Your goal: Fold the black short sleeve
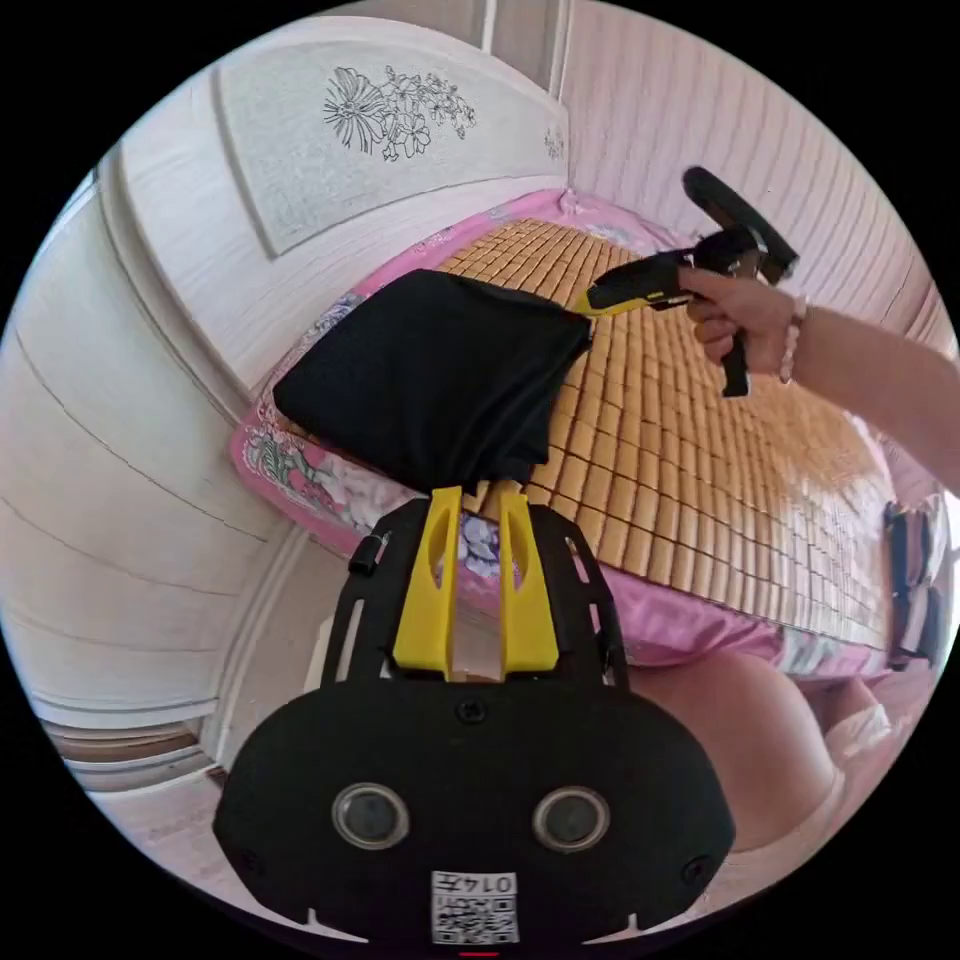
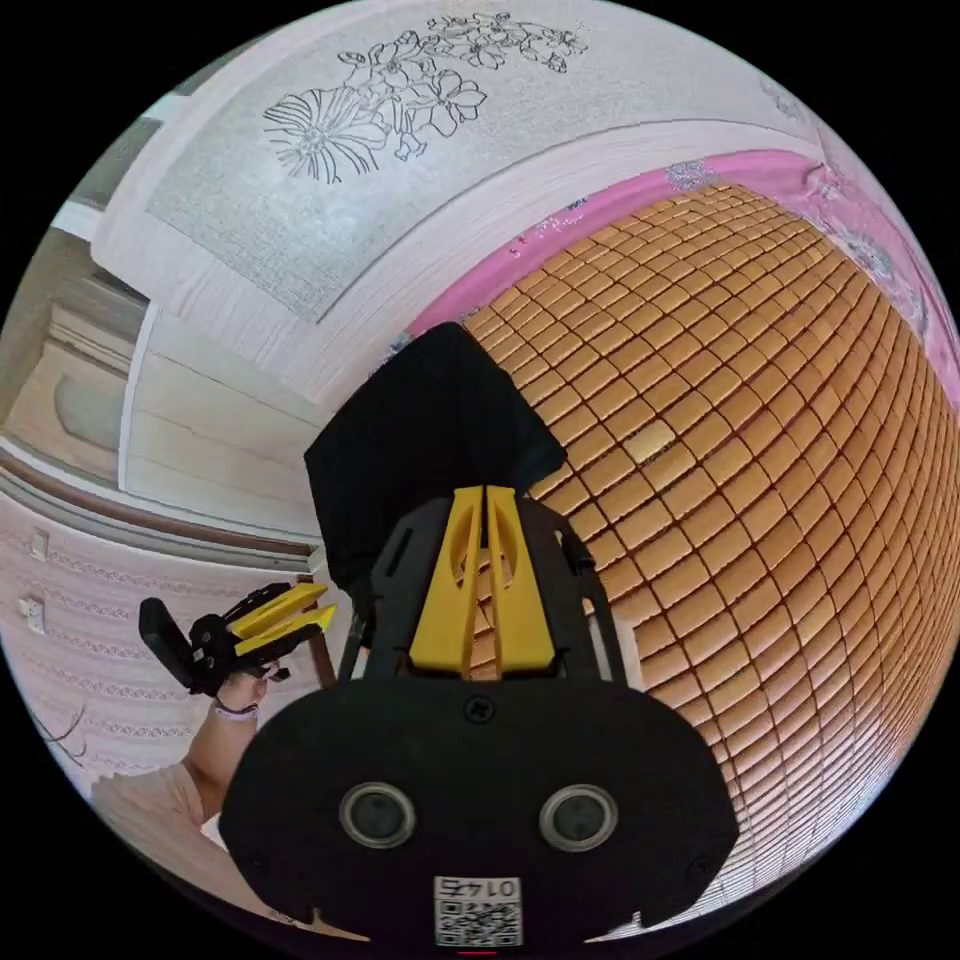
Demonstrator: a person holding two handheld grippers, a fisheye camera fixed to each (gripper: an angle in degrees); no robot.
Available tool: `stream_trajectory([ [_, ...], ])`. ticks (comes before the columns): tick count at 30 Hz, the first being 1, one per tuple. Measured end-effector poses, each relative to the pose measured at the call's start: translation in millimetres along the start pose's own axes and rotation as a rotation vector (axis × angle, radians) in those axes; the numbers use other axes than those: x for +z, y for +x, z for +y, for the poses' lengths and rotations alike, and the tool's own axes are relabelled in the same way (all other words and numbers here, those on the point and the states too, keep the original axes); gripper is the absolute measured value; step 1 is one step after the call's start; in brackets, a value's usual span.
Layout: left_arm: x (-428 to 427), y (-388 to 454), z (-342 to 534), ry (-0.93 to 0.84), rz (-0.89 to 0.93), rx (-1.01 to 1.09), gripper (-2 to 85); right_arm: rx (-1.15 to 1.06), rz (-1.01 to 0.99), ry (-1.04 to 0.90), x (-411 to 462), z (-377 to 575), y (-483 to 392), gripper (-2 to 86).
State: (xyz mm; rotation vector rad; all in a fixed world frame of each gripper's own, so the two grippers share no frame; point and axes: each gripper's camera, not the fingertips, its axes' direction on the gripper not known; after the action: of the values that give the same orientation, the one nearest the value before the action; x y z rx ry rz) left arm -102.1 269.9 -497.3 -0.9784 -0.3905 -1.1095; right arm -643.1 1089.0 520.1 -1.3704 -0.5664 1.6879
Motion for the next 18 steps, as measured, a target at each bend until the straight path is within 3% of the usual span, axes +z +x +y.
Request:
stream_trajectory([
  [5, -70.8, 80.2, 81.4, 0.122, 0.230, 0.073, 3.1, -0.133, 0.159, 0.124, -141.6, 147.9, -10.6, -0.1],
  [8, -98.6, 157.7, 116.3, 0.134, 0.295, 0.210, -0.1, -0.145, 0.487, 0.194, -240.7, 292.2, -19.2, -0.1],
  [11, -114.5, 245.5, 134.5, 0.151, 0.428, 0.358, -0.6, 0.055, 0.823, 0.232, -338.5, 432.1, -22.8, 0.0],
  [13, -120.0, 306.3, 139.4, 0.162, 0.513, 0.466, -0.6, 0.320, 1.021, 0.252, -414.4, 534.0, -26.3, 0.0],
  [18, -145.9, 486.8, 155.4, 0.264, 0.688, 0.773, 3.7, 0.677, 1.132, 0.427, -530.1, 705.0, -63.1, 1.5],
])
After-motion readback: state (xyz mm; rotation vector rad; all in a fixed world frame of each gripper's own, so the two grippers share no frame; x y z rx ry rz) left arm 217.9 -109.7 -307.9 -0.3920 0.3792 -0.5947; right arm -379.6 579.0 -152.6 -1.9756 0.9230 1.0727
